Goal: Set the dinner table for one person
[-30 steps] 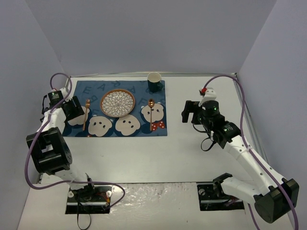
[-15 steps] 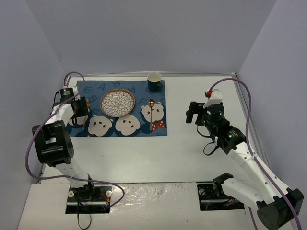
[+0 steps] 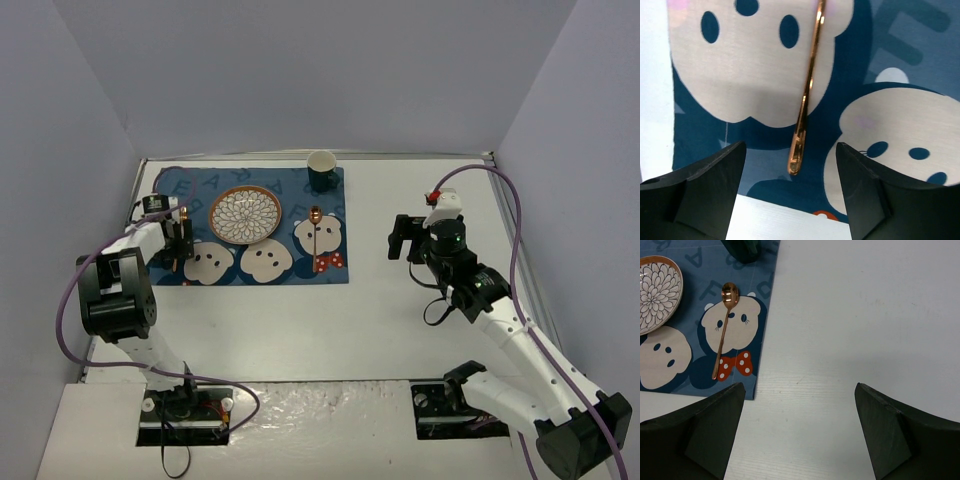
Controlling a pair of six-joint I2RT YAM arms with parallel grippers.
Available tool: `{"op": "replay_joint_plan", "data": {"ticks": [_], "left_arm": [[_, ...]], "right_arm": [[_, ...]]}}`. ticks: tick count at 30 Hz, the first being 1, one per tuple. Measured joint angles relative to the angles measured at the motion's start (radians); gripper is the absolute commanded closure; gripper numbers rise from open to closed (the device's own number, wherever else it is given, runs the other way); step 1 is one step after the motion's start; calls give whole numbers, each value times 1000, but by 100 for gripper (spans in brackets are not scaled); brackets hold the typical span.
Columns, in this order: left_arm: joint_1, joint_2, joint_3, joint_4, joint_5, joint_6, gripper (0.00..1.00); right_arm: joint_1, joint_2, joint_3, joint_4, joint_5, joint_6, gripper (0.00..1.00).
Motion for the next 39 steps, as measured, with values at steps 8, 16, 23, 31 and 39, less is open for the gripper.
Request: {"op": "replay_joint_plan", "data": {"ticks": [8,16,23,31,39], "left_arm": [[1,0,-4,-2,-79,23,31],[9,1,-4,-3,-127,31,31],[14,10,-4,-4,-157,33,31],[18,10,-4,-4,-163,33,32],[20,11,-4,-3,-161,33,32]], "right_arm": [[0,-10,-7,1,0,0,12],[0,-12,-11,0,0,0,12],[0,-12,-13,1,0,0,12],[0,-12,-13,1,0,-1,12],[0,-12,-13,1,0,-2,12]]}}
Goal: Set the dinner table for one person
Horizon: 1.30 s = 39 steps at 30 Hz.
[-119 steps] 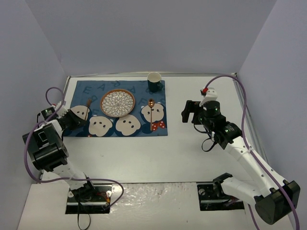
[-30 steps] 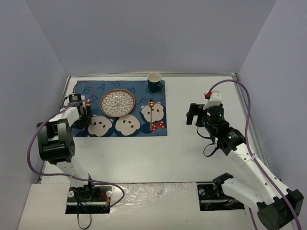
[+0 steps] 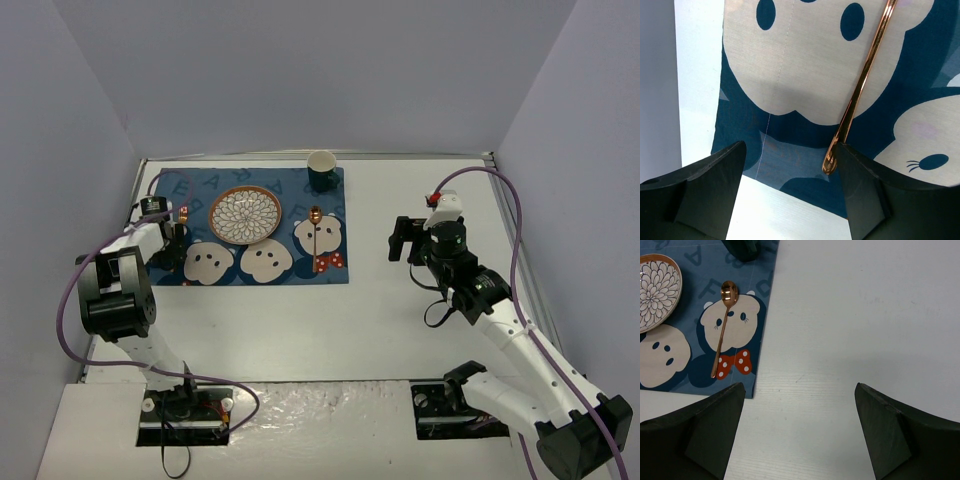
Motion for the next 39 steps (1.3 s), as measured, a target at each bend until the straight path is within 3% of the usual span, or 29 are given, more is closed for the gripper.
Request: {"op": "replay_joint_plan", "data": {"ticks": [19,23,30,35,39], "left_arm": [[12,-65,6,-35,22,-31,27],[12,-219,33,-86,56,-64,19],[-17,-622,79,-126,83,-131,4],[-83,-841,94,-225,87,-155,3],[-150,-899,177,-357,81,-155,3]], "right_arm": [[0,-19,0,0,0,0,9],[0,-51,0,-1,15,0,9],[0,-121,59,-49,93,-6,6],[0,-172,121,-83,150,-27,0],[0,-218,147,-102,195,-53,0]]}}
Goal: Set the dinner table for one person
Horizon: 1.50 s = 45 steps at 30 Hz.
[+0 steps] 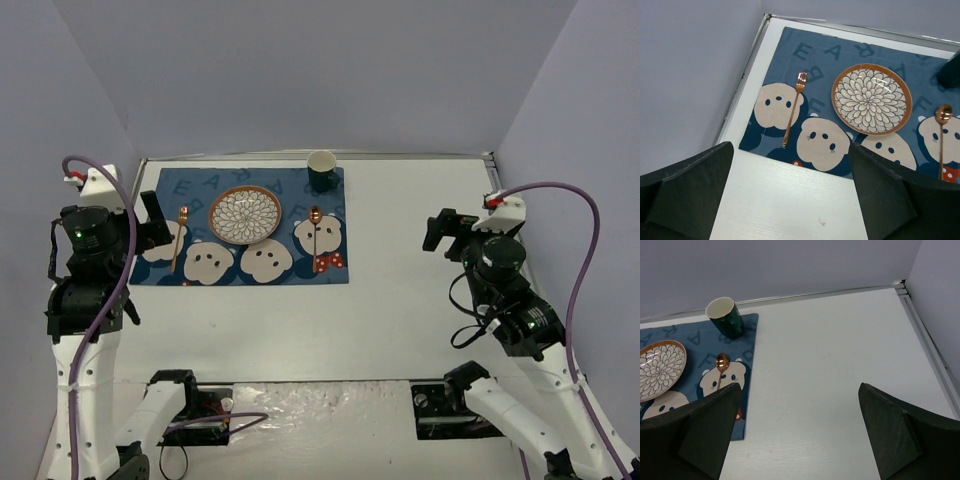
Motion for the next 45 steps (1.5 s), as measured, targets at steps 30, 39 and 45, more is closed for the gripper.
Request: {"op": "replay_joint_plan", "data": {"ticks": [30,39,45], "left_arm": [[-102,-316,-140,-157,-175,2,3],[-102,-346,-165,-150,-198,-2,3],[-103,-369,-200,-134,-203,-16,3]], "right_arm": [[0,-281,-95,20,131,-146,0],[0,-296,-106,30,130,-159,0],[0,-300,-112,35,130,-168,0]]}}
